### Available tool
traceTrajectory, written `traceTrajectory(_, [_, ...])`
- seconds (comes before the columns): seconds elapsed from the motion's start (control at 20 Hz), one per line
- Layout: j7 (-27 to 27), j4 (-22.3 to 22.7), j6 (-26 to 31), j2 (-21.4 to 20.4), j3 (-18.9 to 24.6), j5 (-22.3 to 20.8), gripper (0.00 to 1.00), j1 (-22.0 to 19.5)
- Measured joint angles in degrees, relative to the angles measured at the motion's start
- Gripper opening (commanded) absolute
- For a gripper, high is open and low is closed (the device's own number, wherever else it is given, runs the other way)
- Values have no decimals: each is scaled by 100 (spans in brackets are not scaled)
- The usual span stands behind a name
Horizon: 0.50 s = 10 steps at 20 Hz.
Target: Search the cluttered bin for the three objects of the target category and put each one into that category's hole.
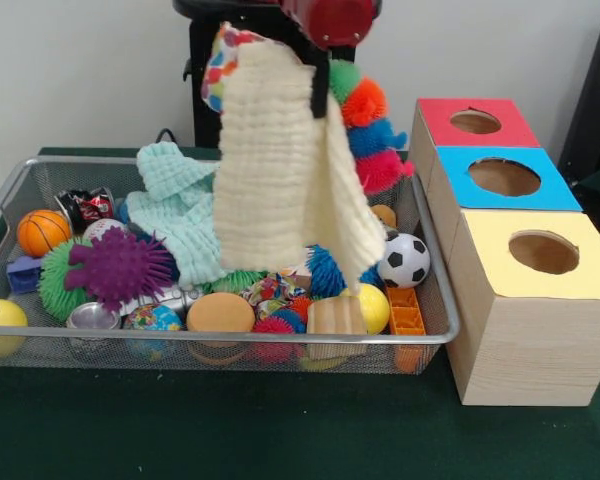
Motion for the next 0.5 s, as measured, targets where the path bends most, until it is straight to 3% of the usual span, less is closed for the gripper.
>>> traceTrajectory(0.5, [419, -15, -320, 544, -66, 282, 0, 480])
